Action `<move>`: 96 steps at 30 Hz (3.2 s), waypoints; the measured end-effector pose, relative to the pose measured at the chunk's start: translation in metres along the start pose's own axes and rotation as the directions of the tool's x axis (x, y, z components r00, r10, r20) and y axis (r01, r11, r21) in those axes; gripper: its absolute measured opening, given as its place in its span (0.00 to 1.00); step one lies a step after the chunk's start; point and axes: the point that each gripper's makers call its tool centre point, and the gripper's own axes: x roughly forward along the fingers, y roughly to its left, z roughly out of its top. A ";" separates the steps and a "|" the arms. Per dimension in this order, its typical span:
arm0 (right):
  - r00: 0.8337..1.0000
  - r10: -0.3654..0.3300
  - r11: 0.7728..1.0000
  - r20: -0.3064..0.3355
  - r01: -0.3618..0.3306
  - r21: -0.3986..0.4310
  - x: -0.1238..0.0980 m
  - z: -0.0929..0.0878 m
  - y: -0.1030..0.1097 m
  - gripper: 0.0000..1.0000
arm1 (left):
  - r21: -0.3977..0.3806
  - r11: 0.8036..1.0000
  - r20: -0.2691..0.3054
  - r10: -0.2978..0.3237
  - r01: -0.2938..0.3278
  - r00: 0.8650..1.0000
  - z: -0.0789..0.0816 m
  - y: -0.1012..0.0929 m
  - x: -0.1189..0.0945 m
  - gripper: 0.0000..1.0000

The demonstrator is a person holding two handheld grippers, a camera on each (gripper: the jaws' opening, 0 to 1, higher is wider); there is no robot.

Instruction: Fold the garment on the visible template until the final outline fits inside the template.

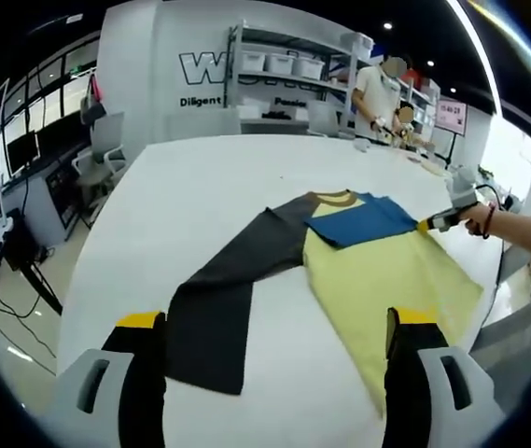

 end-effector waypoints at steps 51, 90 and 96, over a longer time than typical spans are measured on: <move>0.946 0.102 0.961 0.306 -0.173 0.214 -0.057 0.053 0.005 0.47 | -0.059 0.987 -0.190 0.137 -0.150 0.972 -0.056 0.052 0.029 0.70; 0.928 0.165 0.972 0.333 -0.210 0.104 -0.093 0.036 0.034 0.32 | -0.103 0.973 -0.248 0.177 -0.207 0.953 -0.073 0.065 0.046 0.06; 0.931 0.170 0.971 0.322 -0.214 0.104 -0.092 0.031 0.036 0.30 | -0.076 0.974 -0.263 0.187 -0.214 0.946 -0.071 0.068 0.045 0.06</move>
